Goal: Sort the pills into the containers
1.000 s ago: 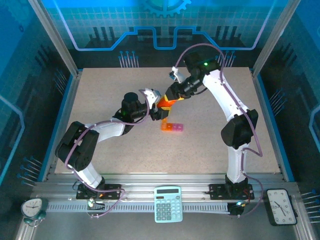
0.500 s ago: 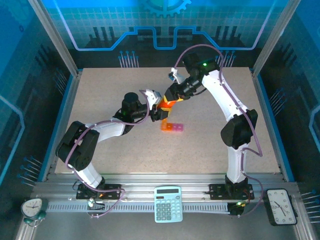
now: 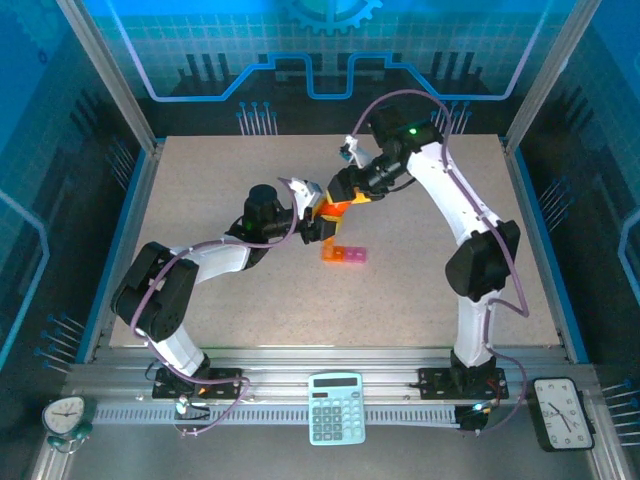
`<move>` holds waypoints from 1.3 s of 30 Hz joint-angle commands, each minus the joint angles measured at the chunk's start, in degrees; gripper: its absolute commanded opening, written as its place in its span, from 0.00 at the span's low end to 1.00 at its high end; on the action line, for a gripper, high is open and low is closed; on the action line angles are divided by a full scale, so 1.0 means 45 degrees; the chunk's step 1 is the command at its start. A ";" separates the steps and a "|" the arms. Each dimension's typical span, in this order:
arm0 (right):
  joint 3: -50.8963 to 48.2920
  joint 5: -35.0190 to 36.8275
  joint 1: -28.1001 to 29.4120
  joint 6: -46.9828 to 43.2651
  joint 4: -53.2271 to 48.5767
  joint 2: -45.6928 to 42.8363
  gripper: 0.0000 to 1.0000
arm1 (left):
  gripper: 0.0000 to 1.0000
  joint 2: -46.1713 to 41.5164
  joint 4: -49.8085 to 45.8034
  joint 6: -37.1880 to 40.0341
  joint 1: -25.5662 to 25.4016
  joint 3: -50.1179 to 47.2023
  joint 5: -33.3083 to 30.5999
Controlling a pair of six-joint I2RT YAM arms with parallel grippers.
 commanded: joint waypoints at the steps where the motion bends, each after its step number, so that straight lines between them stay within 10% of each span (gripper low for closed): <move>1: -0.1240 -0.0732 -0.0809 0.0772 0.1336 -0.1910 0.82 | 0.35 -0.0396 0.0269 -0.0485 0.0082 0.0291 -0.0262; 13: -0.8392 0.0420 -0.1419 0.7185 1.1133 -0.6008 0.86 | 0.31 -0.0690 -0.0034 -0.1835 0.0288 0.0841 0.0164; 30: -0.6703 0.1181 -0.0228 0.7152 1.0969 -0.4214 0.90 | 0.29 -0.0970 -0.0974 -0.1840 0.0275 0.1141 0.0605; 39: -0.6449 0.1119 0.0120 0.6874 1.0594 -0.3825 0.76 | 0.29 -0.0962 -0.1175 -0.1730 0.0276 0.1291 0.0620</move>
